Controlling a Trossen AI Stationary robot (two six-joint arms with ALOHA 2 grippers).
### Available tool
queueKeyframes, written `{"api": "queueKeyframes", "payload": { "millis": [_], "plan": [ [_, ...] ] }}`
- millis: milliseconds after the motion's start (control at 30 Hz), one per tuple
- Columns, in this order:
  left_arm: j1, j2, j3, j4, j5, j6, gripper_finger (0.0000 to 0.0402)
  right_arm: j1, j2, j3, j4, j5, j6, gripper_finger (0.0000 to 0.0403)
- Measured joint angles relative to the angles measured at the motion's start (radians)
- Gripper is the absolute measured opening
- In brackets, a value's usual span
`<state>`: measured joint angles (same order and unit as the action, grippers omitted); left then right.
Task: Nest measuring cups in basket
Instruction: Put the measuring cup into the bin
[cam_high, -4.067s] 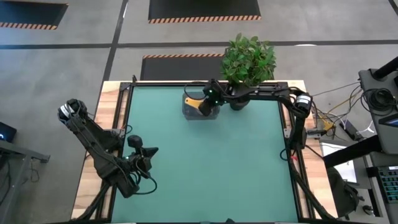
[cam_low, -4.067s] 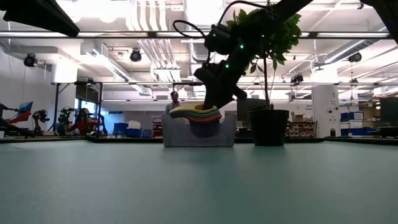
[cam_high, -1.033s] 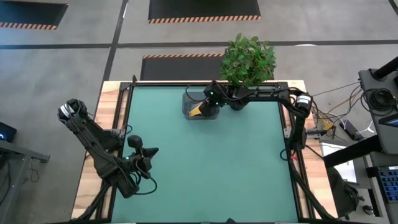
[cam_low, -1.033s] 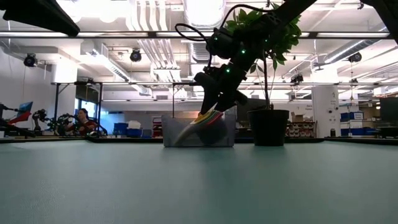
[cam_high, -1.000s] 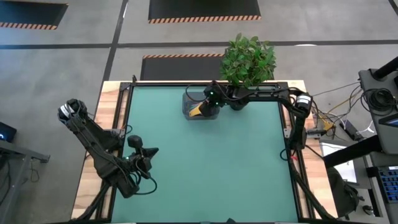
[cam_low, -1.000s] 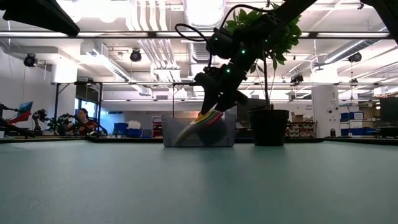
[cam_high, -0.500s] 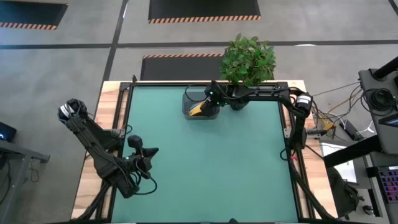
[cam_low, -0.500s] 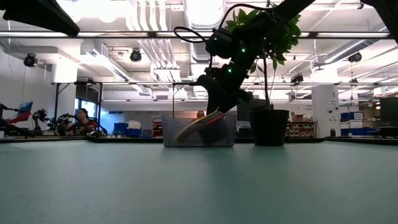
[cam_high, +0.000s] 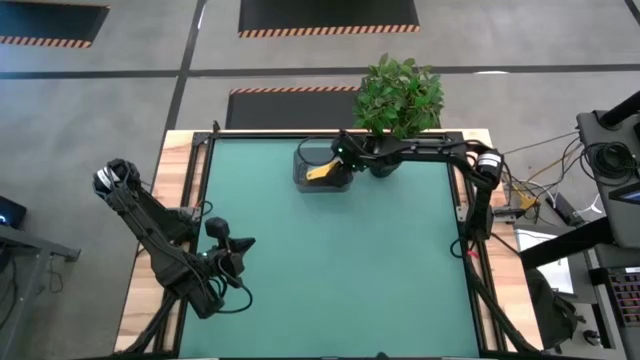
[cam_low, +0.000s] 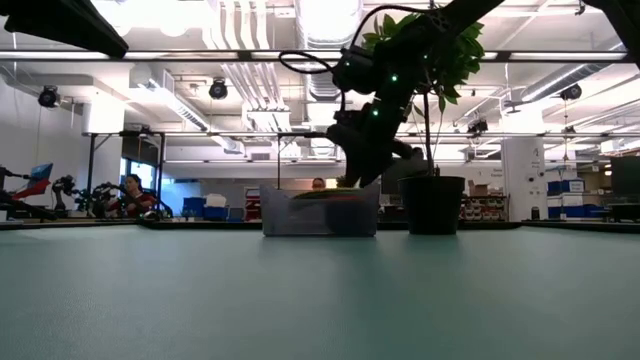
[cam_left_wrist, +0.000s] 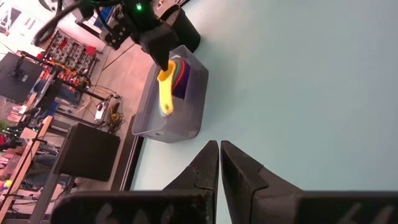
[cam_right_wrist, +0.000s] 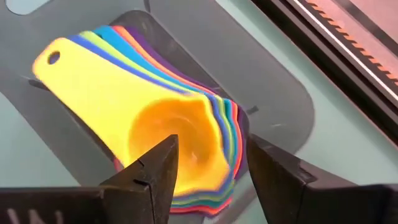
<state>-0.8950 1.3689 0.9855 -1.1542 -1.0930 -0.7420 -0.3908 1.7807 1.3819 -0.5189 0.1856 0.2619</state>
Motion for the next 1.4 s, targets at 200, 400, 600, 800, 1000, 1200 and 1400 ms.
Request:
{"api": "queueKeyframes", "payload": {
  "millis": [200,400,600,800,1000,1200,1400],
  "plan": [
    [0.000,0.000,0.000,0.000,0.000,0.000,0.0000,0.002,-0.029,0.000,-0.029,0.000,-0.001,0.0167],
    [0.000,0.000,0.000,0.001,0.000,0.000,0.0000,0.018,-0.065,0.005,-0.026,-0.001,-0.001,0.0160],
    [0.000,0.000,0.000,0.003,-0.011,0.000,0.0000,0.077,-0.071,0.005,-0.026,-0.005,-0.030,0.0131],
    [0.007,0.000,0.000,0.023,-0.024,0.000,0.0000,0.171,-0.072,0.005,-0.025,-0.002,-0.136,0.0077],
    [0.061,0.000,0.000,0.110,-0.025,0.026,0.0000,0.308,-0.119,-0.002,-0.022,-0.002,-0.238,0.0034],
    [0.143,0.000,0.000,0.343,0.037,0.248,0.0000,0.431,-0.228,-0.090,0.001,0.006,-0.273,0.0013],
    [0.260,0.000,0.000,0.531,0.263,0.507,0.0000,0.527,-0.402,-0.306,0.230,0.077,-0.308,0.0009]
  ]
}}
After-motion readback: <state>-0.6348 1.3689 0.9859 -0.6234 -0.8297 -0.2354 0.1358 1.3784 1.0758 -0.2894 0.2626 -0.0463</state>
